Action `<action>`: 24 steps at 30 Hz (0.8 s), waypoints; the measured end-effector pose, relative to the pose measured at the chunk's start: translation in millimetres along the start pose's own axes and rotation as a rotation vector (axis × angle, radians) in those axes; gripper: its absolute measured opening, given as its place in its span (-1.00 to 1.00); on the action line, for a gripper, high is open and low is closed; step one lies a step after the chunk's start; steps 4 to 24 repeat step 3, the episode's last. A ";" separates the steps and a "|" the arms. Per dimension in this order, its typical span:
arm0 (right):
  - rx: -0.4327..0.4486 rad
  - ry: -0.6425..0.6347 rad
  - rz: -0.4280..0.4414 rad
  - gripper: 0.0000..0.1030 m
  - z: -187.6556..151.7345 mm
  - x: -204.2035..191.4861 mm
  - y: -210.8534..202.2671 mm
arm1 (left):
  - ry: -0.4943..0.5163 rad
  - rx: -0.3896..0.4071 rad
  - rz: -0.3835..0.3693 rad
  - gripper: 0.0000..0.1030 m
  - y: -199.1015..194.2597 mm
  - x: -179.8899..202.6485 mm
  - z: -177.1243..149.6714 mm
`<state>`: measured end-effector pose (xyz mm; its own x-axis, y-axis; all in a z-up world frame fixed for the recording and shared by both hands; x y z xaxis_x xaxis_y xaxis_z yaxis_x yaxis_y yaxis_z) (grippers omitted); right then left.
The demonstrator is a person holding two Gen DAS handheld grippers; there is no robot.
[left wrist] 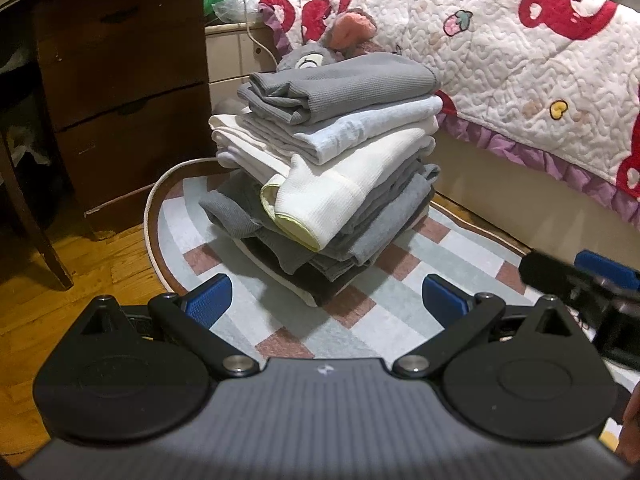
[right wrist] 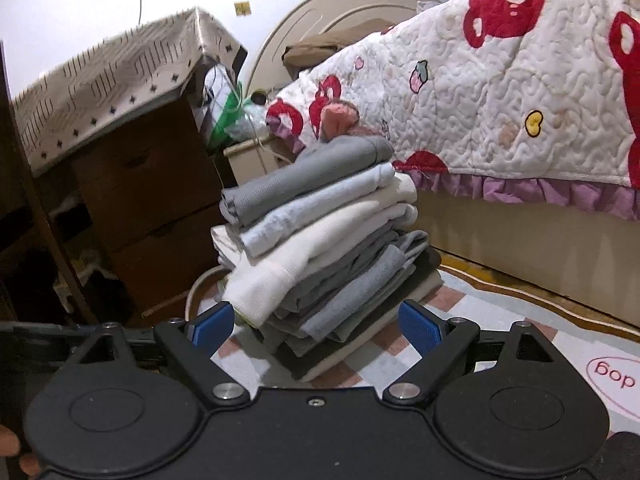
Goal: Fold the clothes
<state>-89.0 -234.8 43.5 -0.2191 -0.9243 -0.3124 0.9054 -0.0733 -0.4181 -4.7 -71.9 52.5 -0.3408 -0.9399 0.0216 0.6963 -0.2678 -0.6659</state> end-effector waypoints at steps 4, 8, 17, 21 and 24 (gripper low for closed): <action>0.004 -0.009 -0.002 0.79 2.1 -0.5 -2.6 | 0.006 -0.004 0.002 1.00 -0.3 2.6 -0.9; 0.004 -0.009 -0.002 0.79 2.1 -0.5 -2.6 | 0.006 -0.004 0.002 1.00 -0.3 2.6 -0.9; 0.004 -0.009 -0.002 0.79 2.1 -0.5 -2.6 | 0.006 -0.004 0.002 1.00 -0.3 2.6 -0.9; 0.004 -0.009 -0.002 0.79 2.1 -0.5 -2.6 | 0.006 -0.004 0.002 1.00 -0.3 2.6 -0.9; 0.004 -0.009 -0.002 0.79 2.1 -0.5 -2.6 | 0.006 -0.004 0.002 1.00 -0.3 2.6 -0.9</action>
Point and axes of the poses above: each gripper's, at about its wrist camera, not at the fingertips, and y roughly the way its jaws point, x to its right, z to its top, the point moved 5 cm from there along y, roughly the way its jaws point, and after that the axes turned 5 degrees about -x, right-handed, at the moved point
